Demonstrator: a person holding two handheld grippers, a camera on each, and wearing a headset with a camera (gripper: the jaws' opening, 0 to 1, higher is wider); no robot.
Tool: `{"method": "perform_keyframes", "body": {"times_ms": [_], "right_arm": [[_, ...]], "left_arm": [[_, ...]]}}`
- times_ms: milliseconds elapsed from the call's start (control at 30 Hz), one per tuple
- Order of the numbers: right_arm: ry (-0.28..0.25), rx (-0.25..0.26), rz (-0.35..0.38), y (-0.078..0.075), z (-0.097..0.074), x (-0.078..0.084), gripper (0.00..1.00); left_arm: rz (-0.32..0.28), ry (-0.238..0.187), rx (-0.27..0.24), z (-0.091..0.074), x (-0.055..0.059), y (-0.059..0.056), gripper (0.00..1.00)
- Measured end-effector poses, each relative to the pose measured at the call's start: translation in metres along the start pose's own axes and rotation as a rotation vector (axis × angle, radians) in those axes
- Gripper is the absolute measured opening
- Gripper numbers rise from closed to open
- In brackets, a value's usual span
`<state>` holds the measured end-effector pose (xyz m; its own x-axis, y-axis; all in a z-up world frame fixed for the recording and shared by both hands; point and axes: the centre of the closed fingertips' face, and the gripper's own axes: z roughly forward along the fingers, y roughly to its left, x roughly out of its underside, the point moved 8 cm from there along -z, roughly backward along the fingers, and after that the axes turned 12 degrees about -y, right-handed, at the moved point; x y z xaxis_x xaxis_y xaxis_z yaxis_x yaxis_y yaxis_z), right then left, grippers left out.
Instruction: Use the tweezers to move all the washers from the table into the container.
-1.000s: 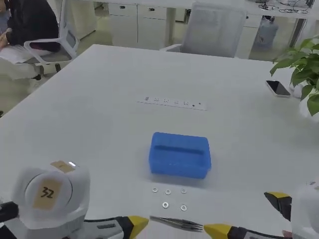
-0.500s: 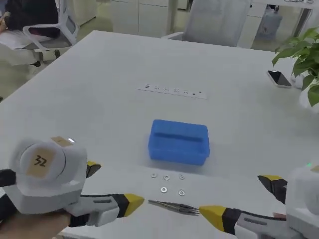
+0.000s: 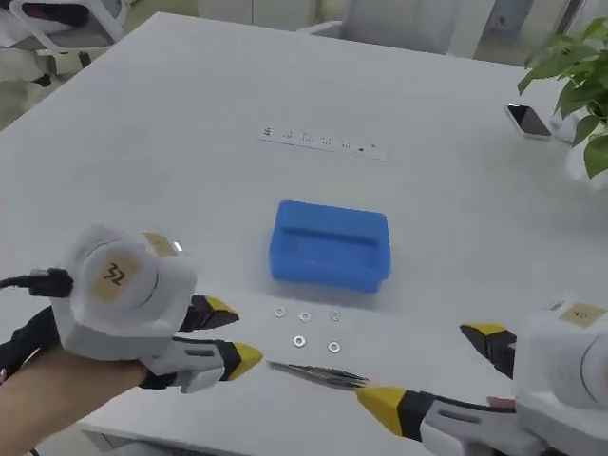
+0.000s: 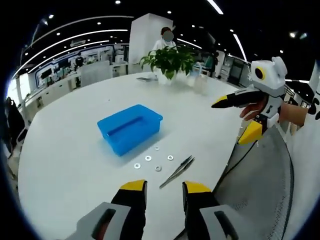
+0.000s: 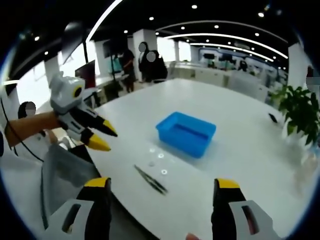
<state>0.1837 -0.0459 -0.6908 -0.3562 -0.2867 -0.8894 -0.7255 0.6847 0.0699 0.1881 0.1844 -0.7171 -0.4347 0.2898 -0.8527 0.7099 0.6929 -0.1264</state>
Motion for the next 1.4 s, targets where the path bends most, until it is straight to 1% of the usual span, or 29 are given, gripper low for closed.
{"method": "perform_keyframes", "body": {"times_ms": [33, 100, 167, 267, 300, 433, 500, 533, 600, 667, 700, 767, 867, 900, 933, 967, 1033, 1133, 1167, 1233, 1300, 1333, 1367, 1400], "right_arm": [[0.004, -0.003, -0.002, 0.000, 0.001, 0.001, 0.82], [0.009, -0.006, 0.003, -0.002, 0.004, 0.002, 0.81], [0.011, -0.015, 0.015, 0.000, 0.006, 0.002, 0.81], [0.013, -0.025, 0.017, 0.003, 0.008, 0.002, 0.80], [0.014, -0.027, 0.015, 0.004, 0.009, 0.002, 0.80], [0.024, -0.034, 0.020, 0.006, 0.012, 0.004, 0.80], [0.029, -0.036, 0.016, 0.007, 0.013, 0.005, 0.80], [0.031, -0.036, 0.014, 0.007, 0.013, 0.004, 0.79], [0.030, -0.034, 0.011, 0.008, 0.013, 0.004, 0.79], [0.030, -0.029, 0.012, 0.008, 0.014, 0.004, 0.79], [0.030, -0.028, 0.014, 0.008, 0.014, 0.004, 0.79], [0.033, -0.023, 0.021, 0.009, 0.015, 0.006, 0.79], [0.041, -0.017, 0.028, 0.010, 0.015, 0.009, 0.78], [0.042, -0.016, 0.028, 0.011, 0.015, 0.009, 0.78], [0.042, -0.014, 0.028, 0.012, 0.015, 0.010, 0.78], [0.041, -0.012, 0.028, 0.012, 0.015, 0.010, 0.78], [0.040, -0.007, 0.032, 0.012, 0.014, 0.010, 0.78], [0.040, -0.005, 0.035, 0.012, 0.014, 0.010, 0.77], [0.041, -0.006, 0.032, 0.013, 0.014, 0.010, 0.77], [0.044, -0.006, 0.025, 0.013, 0.014, 0.011, 0.77], [0.047, -0.007, 0.018, 0.015, 0.015, 0.010, 0.77], [0.046, -0.009, 0.017, 0.015, 0.015, 0.010, 0.76], [0.044, -0.016, 0.016, 0.016, 0.015, 0.010, 0.76], [0.042, -0.022, 0.016, 0.017, 0.016, 0.009, 0.74]], "left_arm": [[0.001, 0.000, -0.001, 0.004, 0.001, 0.002, 0.22], [0.014, 0.005, 0.023, 0.011, 0.002, 0.005, 0.18], [0.044, 0.012, 0.034, 0.018, 0.002, 0.006, 0.16], [0.084, 0.040, 0.063, 0.028, 0.005, 0.009, 0.14], [0.093, 0.053, 0.079, 0.033, 0.007, 0.011, 0.13], [0.101, 0.075, 0.121, 0.050, 0.017, 0.013, 0.12], [0.114, 0.104, 0.144, 0.058, 0.025, 0.013, 0.11], [0.132, 0.121, 0.157, 0.062, 0.029, 0.014, 0.10], [0.146, 0.144, 0.169, 0.068, 0.035, 0.015, 0.10], [0.160, 0.157, 0.177, 0.071, 0.039, 0.016, 0.10], [0.160, 0.155, 0.184, 0.074, 0.040, 0.018, 0.10], [0.145, 0.161, 0.204, 0.077, 0.043, 0.018, 0.10], [0.196, 0.181, 0.226, 0.079, 0.047, 0.017, 0.07], [0.213, 0.180, 0.222, 0.079, 0.047, 0.017, 0.05], [0.227, 0.168, 0.226, 0.080, 0.045, 0.017, 0.04], [0.239, 0.181, 0.230, 0.079, 0.046, 0.016, 0.03], [0.269, 0.179, 0.244, 0.079, 0.046, 0.016, 0.00], [0.310, 0.186, 0.276, 0.077, 0.048, 0.013, 0.00], [0.347, 0.181, 0.291, 0.076, 0.047, 0.012, 0.00], [0.354, 0.183, 0.292, 0.073, 0.046, 0.009, 0.00], [0.360, 0.165, 0.295, 0.069, 0.041, 0.006, 0.00], [0.389, 0.151, 0.299, 0.064, 0.035, 0.003, 0.00], [0.393, 0.144, 0.294, 0.062, 0.033, 0.002, 0.00], [0.399, 0.124, 0.291, 0.057, 0.027, -0.001, 0.00]]}}
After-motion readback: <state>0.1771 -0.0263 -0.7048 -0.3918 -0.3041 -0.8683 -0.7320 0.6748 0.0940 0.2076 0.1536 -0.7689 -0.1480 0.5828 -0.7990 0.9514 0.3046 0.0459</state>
